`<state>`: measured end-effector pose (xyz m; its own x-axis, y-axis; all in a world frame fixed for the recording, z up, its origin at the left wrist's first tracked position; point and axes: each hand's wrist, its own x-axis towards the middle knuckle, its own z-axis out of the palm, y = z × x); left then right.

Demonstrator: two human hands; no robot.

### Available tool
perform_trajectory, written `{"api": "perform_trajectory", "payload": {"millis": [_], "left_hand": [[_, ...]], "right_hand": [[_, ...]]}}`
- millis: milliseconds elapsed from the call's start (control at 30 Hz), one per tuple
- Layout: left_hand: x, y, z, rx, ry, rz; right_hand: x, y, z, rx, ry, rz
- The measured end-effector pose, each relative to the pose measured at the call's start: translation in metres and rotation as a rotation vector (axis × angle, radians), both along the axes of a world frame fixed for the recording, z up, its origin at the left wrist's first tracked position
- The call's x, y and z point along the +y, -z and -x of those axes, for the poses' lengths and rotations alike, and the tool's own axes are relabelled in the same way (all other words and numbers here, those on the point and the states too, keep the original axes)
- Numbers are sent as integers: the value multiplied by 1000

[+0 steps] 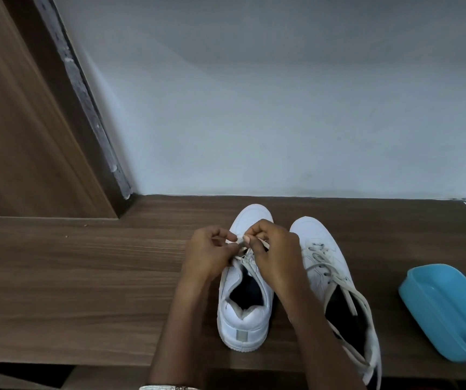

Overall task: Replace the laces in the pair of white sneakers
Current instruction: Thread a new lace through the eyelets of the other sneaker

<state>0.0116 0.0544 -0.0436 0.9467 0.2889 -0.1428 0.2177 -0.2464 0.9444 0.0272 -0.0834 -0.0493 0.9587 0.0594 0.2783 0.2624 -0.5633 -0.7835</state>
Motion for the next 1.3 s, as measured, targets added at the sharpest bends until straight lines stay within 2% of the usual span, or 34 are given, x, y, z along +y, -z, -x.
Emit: {"api": "perform_trajectory", "payload": {"millis": [100,300,600,833,1100,1200,1300], "left_hand": [[6,1,1,79,-48,269],[6,-1,-1,106,-125,434],[5,-6,1,58,-121,384],[9,-4,1,39,-99,355],[8,-5,0,16,-106,329],[8,-5,1,12,-102,331],[9,-4,0,7,-101,323]], "right_hand": [[3,3,-2,-53,8,47],[-8,0,-7,-22,-47,185],[-4,-5,-5,-35,-130,404],[-6,-5,-2,-44,-106,368],[4,6,-2,67,24,113],[7,4,0,54,46,143],[10,1,3,8,64,300]]}}
